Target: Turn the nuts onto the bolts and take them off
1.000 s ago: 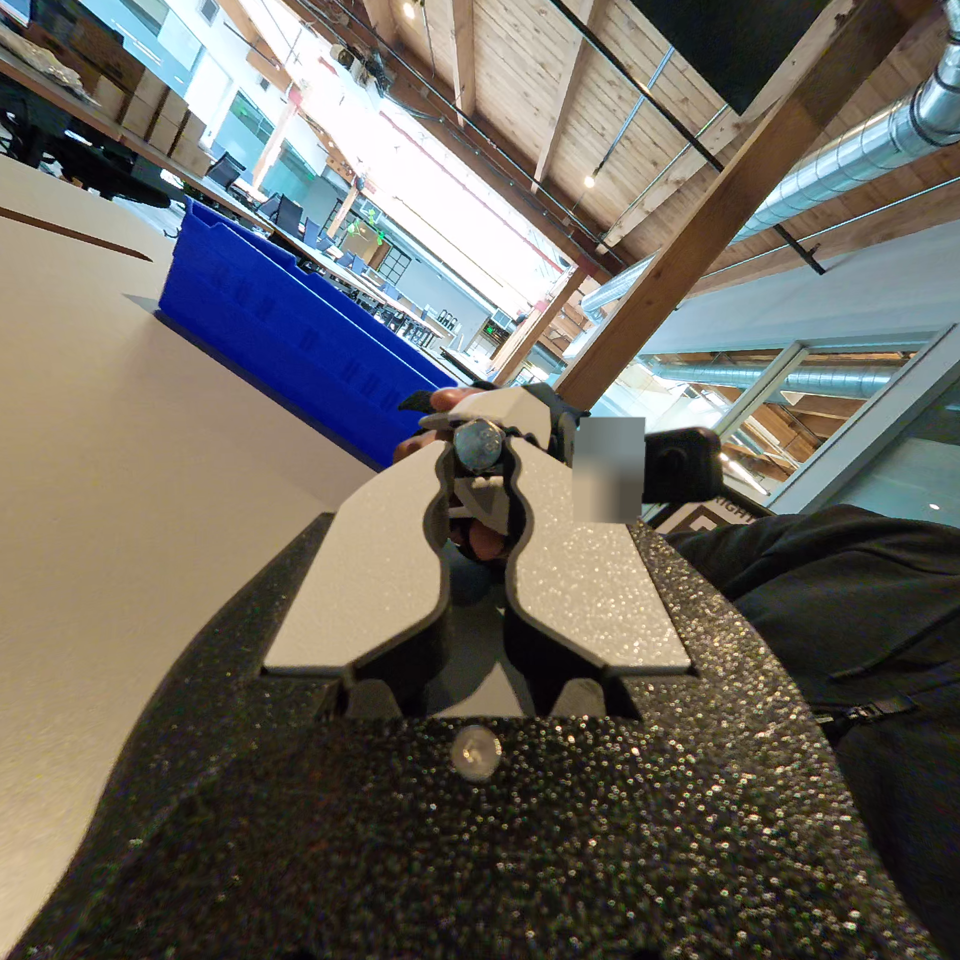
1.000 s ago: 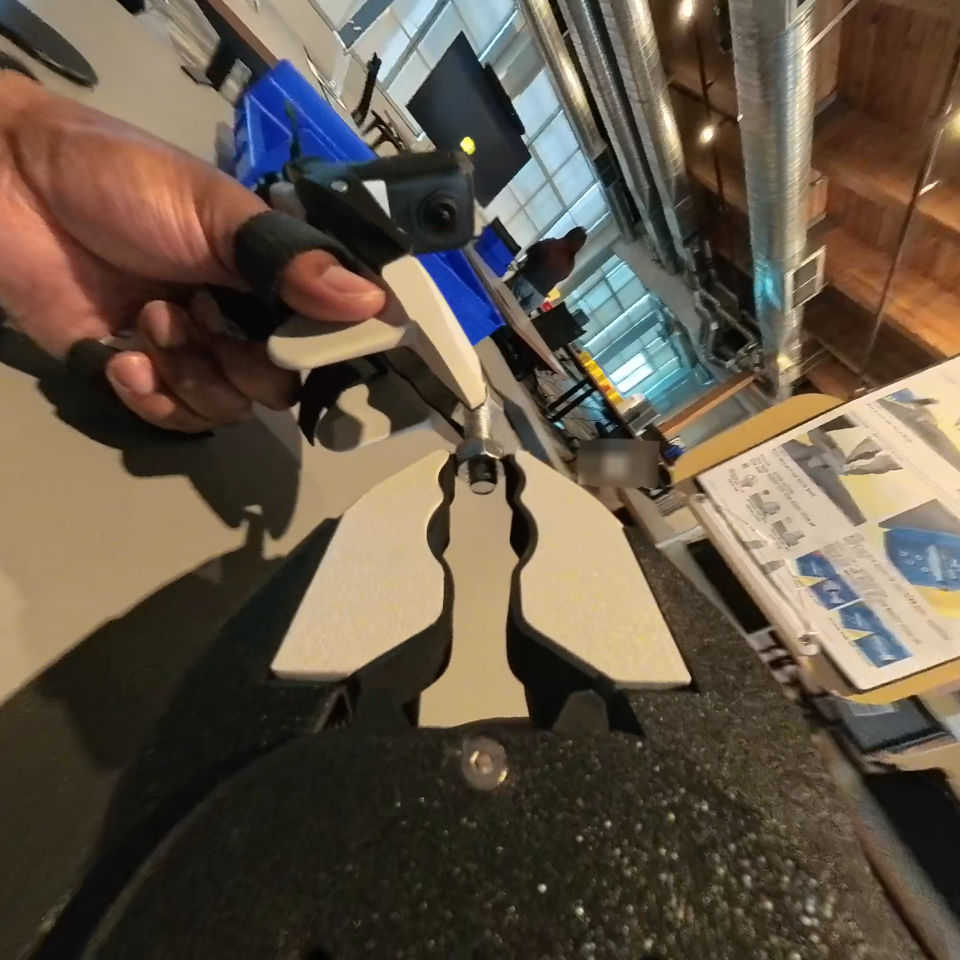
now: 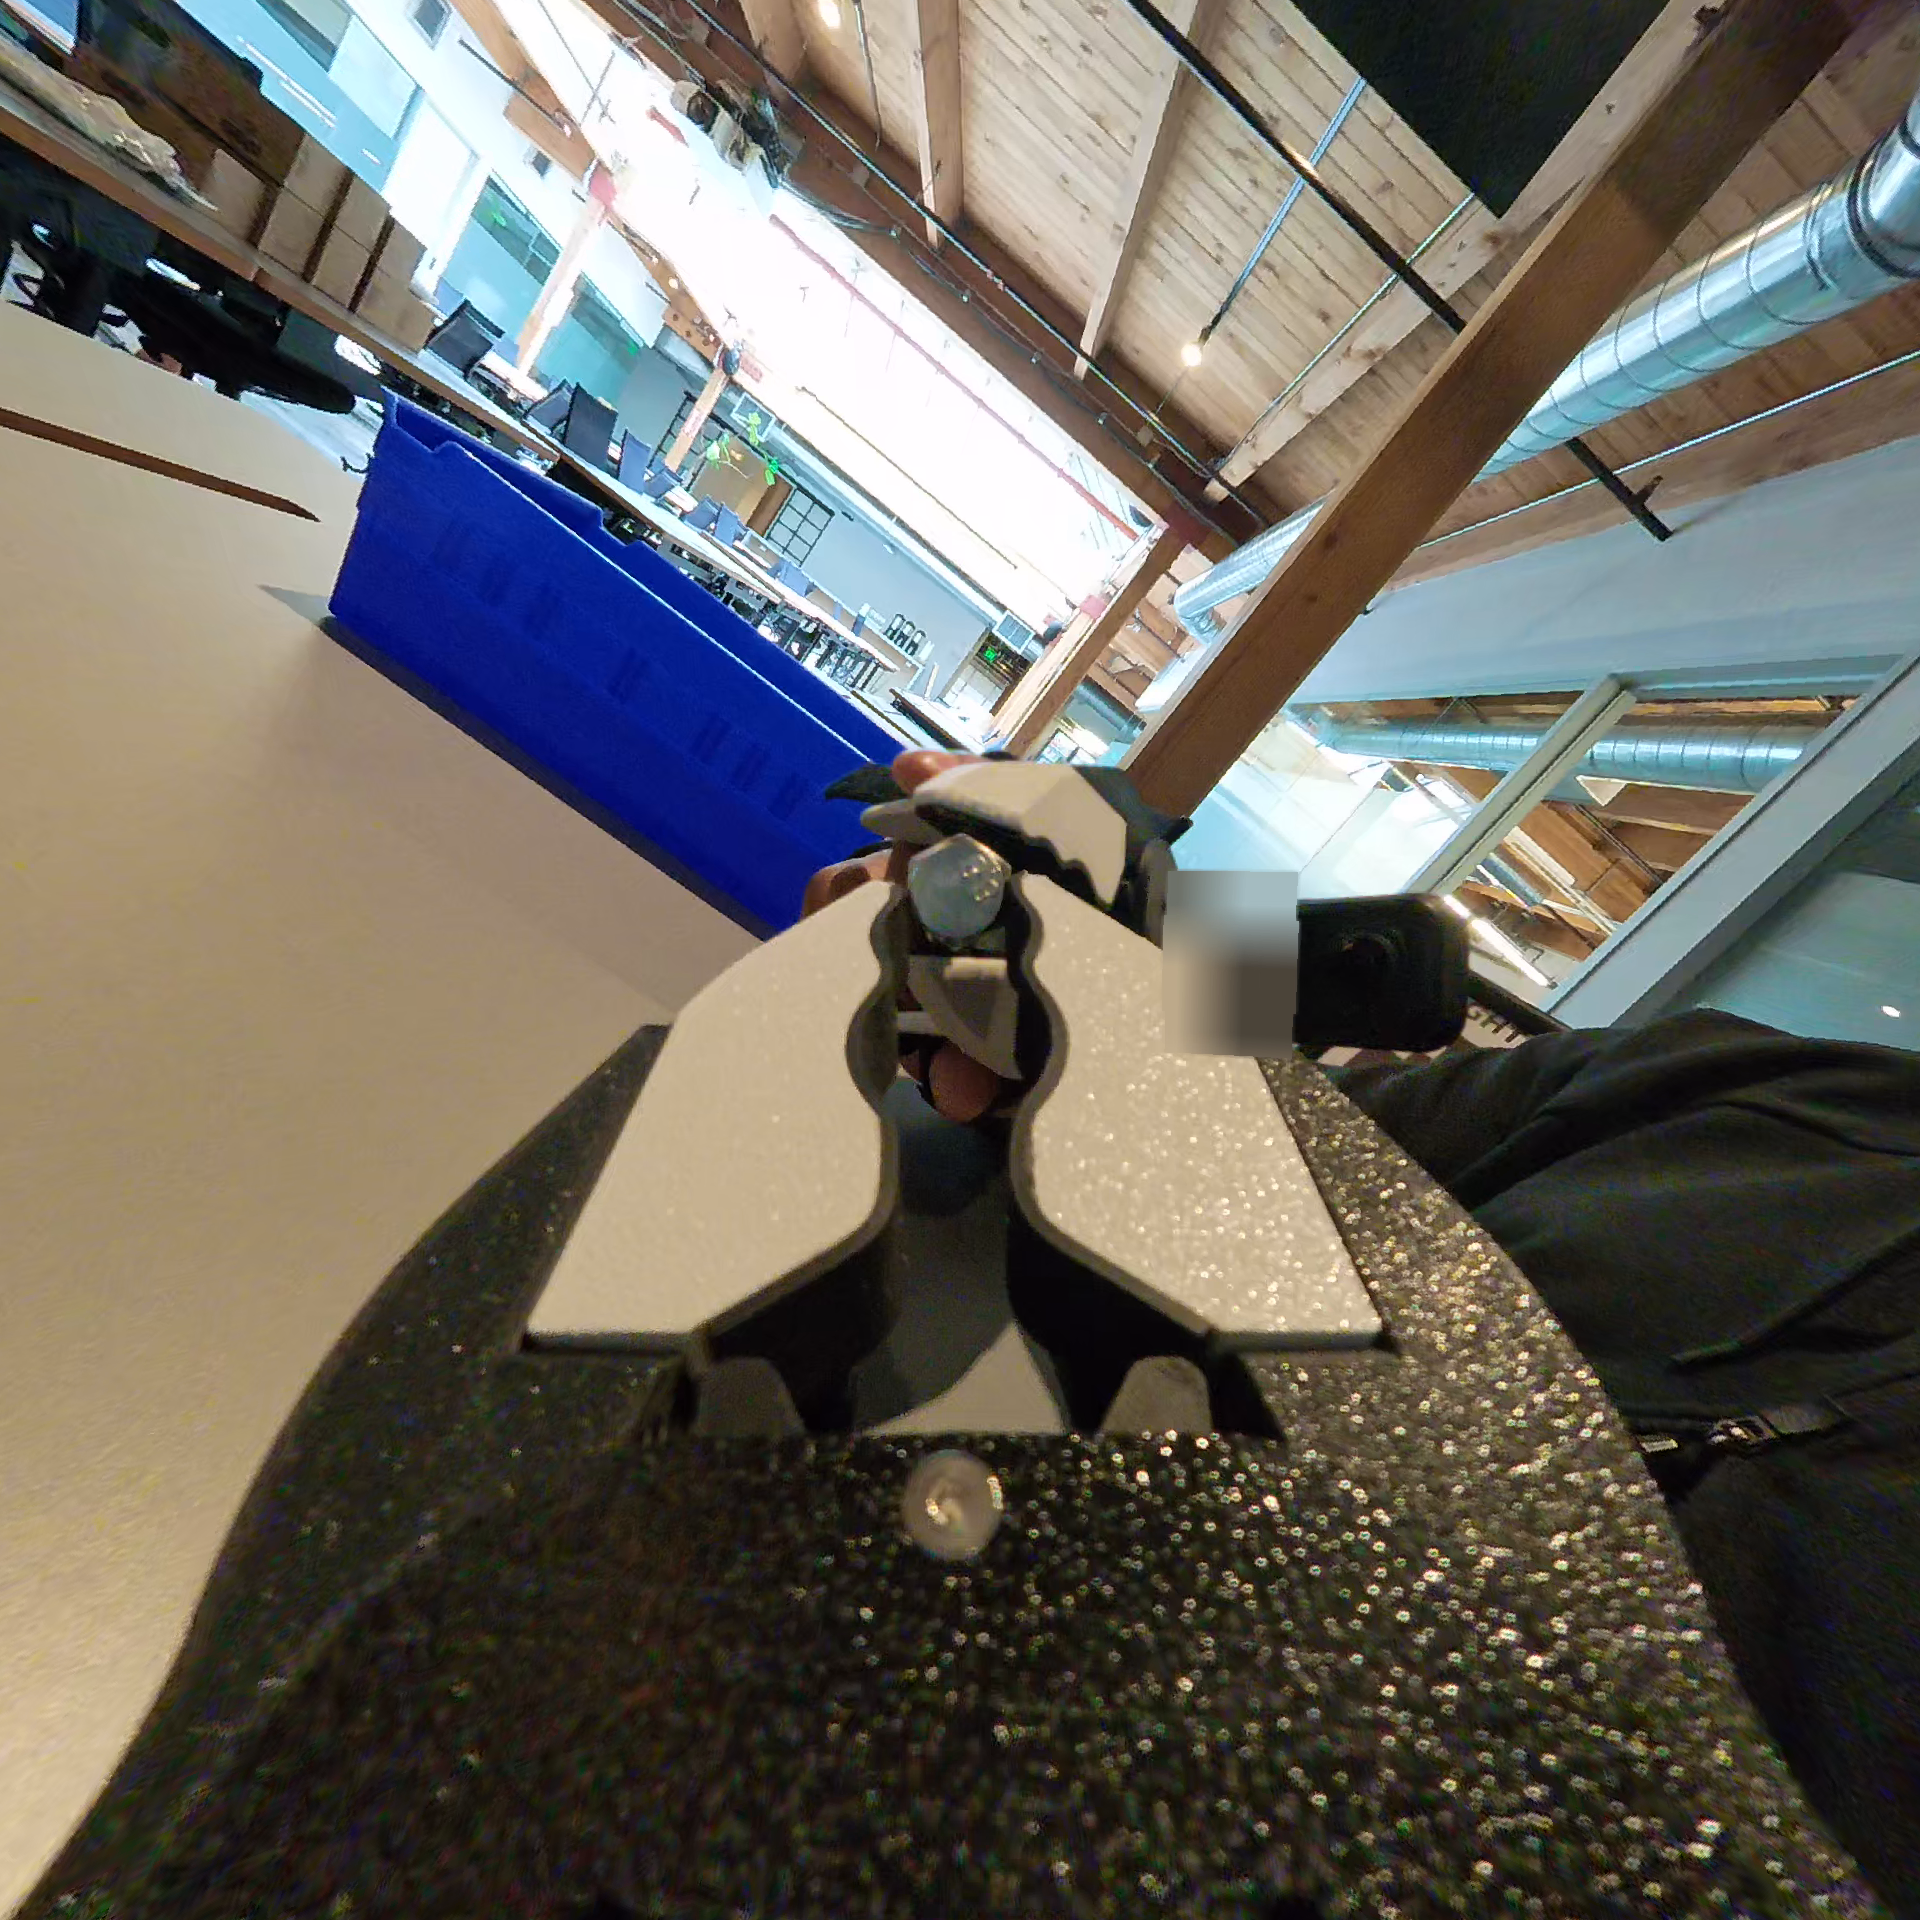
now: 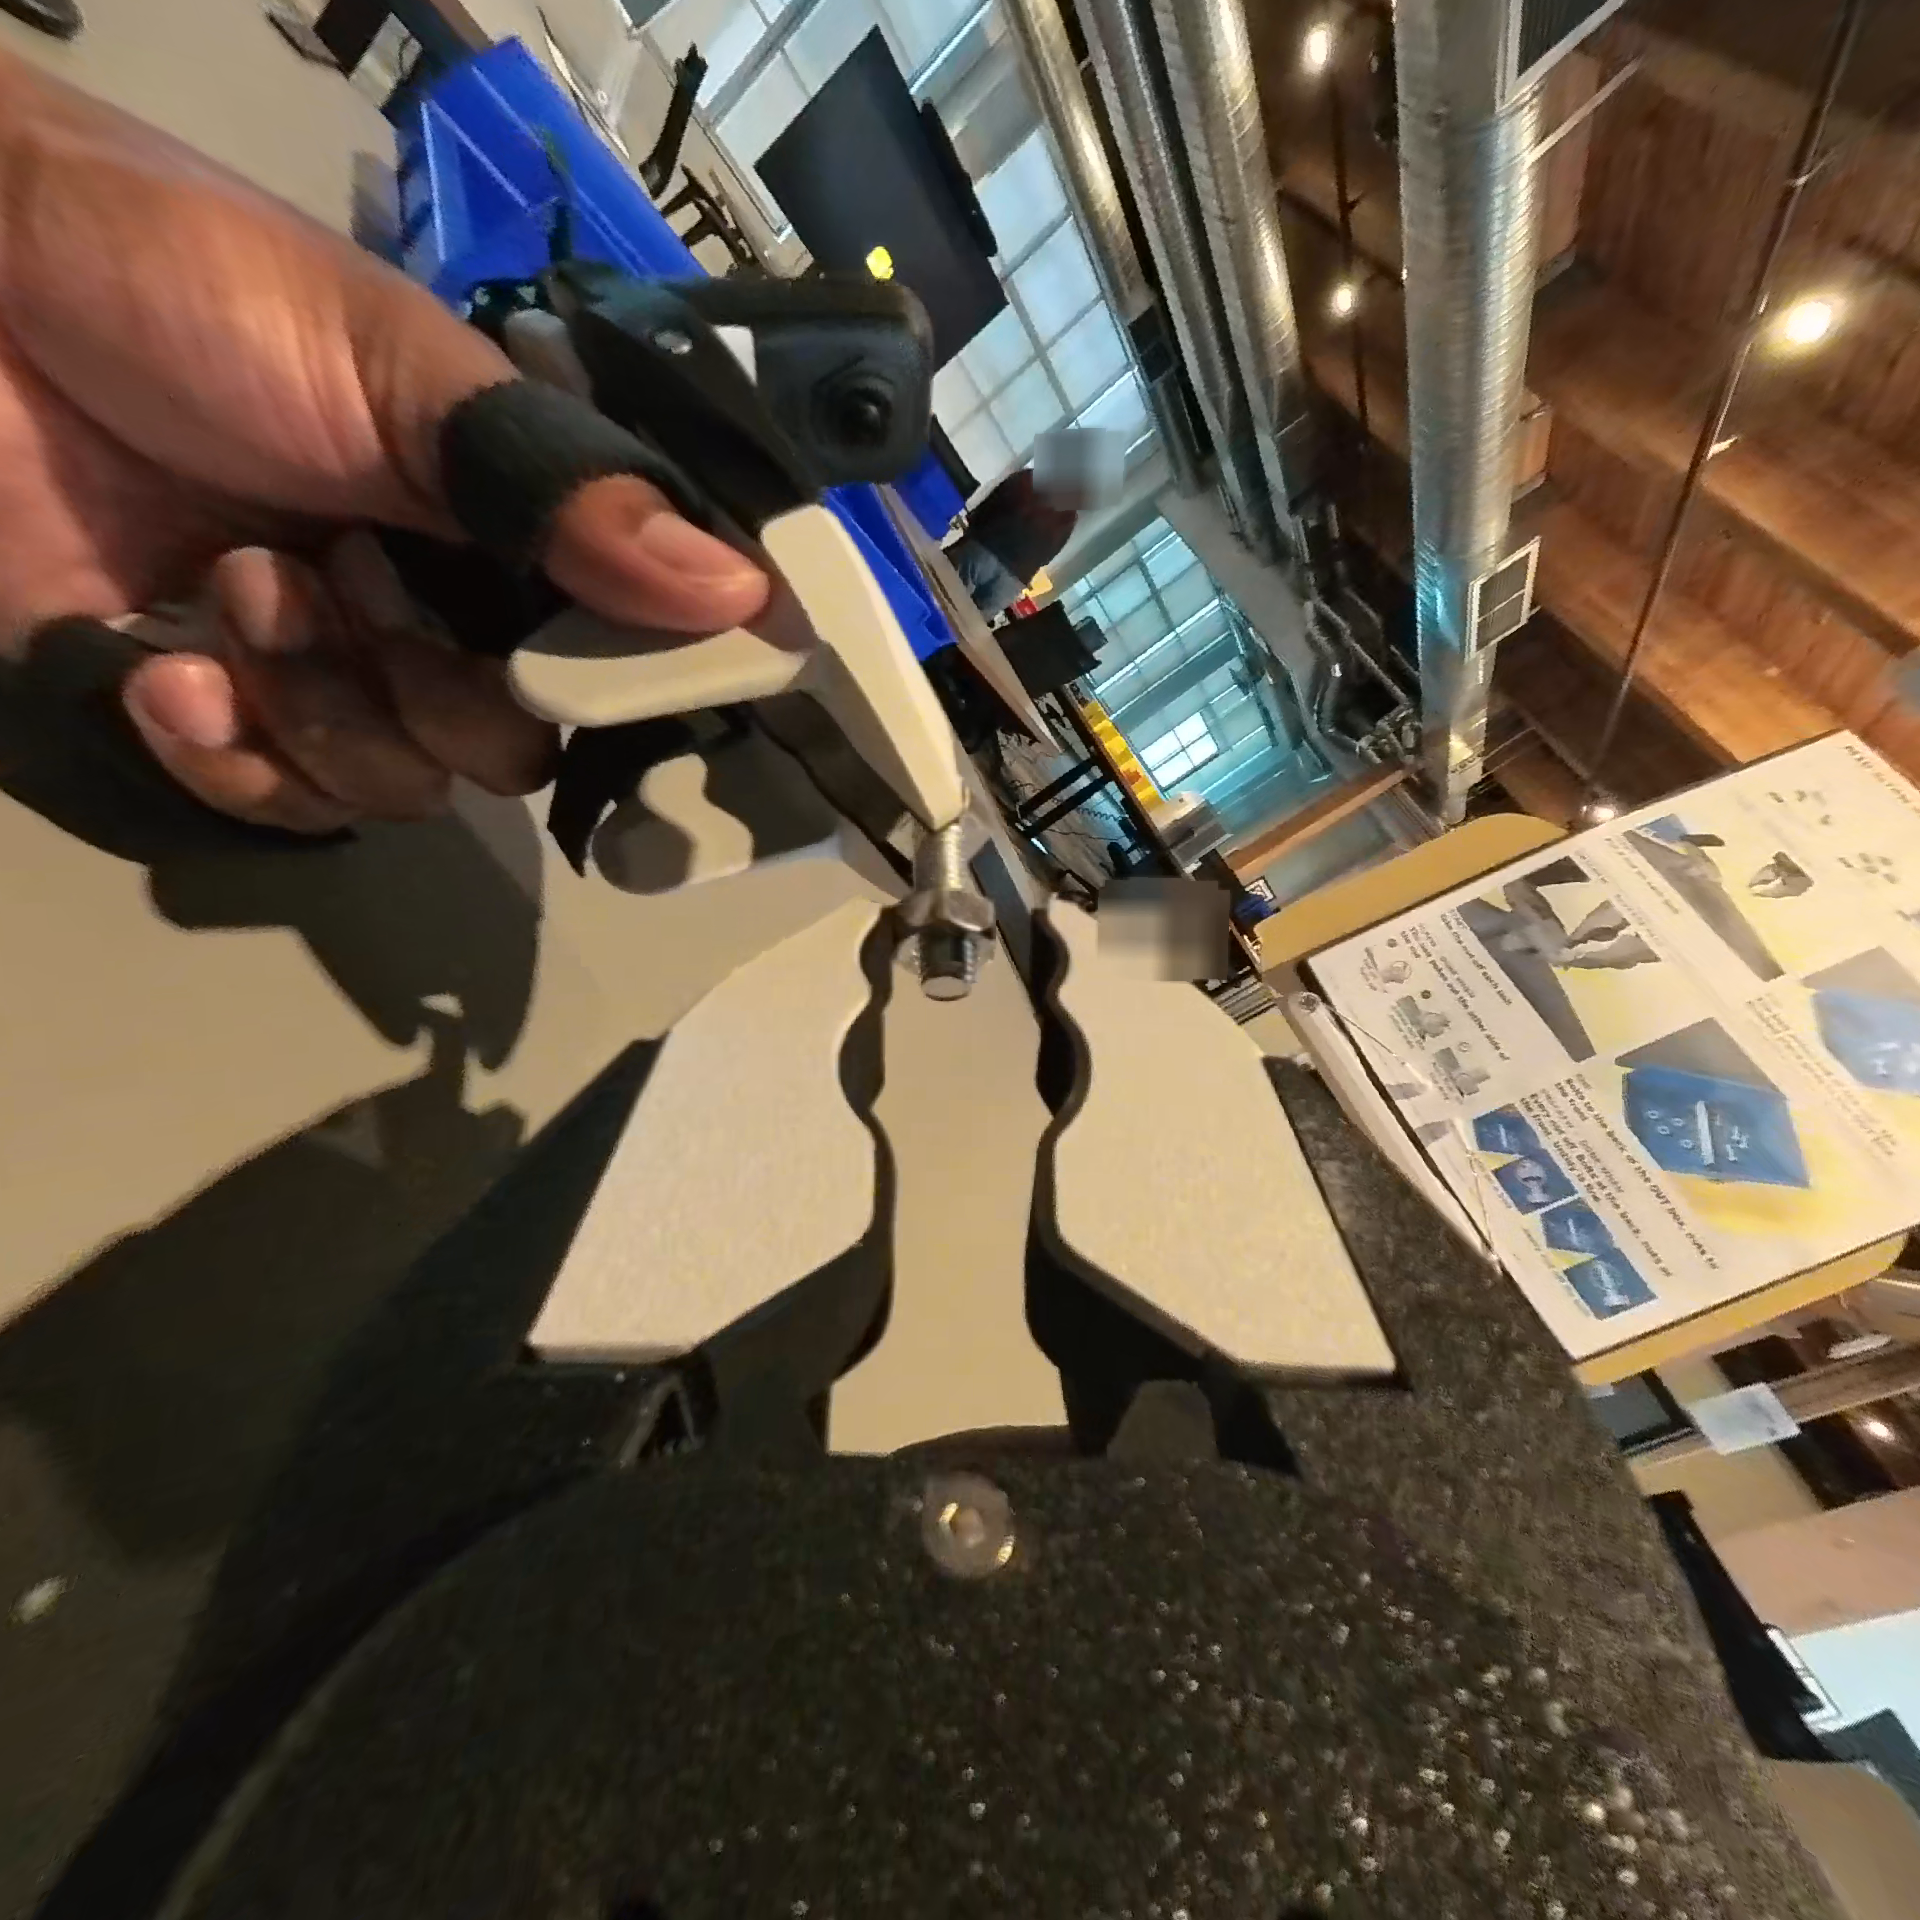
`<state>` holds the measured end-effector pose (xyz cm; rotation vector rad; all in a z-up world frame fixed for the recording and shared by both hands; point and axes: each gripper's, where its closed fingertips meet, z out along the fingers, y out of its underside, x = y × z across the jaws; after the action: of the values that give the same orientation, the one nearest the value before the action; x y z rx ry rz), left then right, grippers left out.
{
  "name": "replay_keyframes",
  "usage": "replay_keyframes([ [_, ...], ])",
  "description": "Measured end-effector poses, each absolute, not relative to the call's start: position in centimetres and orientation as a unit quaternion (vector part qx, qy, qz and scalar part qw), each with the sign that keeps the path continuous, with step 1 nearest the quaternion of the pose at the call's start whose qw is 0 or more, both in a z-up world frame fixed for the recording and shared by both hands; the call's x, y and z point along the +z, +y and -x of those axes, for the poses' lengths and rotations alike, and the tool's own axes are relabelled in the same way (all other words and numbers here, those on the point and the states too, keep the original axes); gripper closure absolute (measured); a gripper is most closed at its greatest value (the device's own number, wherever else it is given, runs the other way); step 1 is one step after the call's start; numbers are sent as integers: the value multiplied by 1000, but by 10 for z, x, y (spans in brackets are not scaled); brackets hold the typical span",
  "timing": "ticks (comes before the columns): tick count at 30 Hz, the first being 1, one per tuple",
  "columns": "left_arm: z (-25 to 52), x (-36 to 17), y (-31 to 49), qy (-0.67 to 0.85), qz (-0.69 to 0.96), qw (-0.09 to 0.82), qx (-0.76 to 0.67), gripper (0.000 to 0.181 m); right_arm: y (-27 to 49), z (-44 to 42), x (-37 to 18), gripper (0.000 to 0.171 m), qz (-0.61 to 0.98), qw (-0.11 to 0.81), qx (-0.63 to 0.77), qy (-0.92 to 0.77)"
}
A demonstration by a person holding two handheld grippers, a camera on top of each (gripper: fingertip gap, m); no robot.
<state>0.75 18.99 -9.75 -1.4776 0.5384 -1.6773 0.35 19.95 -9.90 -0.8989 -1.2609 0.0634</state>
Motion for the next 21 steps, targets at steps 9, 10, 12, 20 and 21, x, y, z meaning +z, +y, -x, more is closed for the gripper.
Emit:
replay_keyframes([
  [9,-8,-100,190,220,595,411,-654,165,191,0,-107,153,505,596,317,-538],
  [10,-9,-100,190,222,596,410,-654,165,190,-1,-107,153,516,568,370,-524],
  [12,-10,-101,189,225,597,411,-651,165,188,-2,-107,153,525,529,435,-505],
  [20,-5,-98,192,209,591,415,-660,165,196,-1,-107,130,473,648,219,-556],
  [21,-5,-99,192,209,591,414,-660,165,197,0,-107,129,459,663,174,-565],
])
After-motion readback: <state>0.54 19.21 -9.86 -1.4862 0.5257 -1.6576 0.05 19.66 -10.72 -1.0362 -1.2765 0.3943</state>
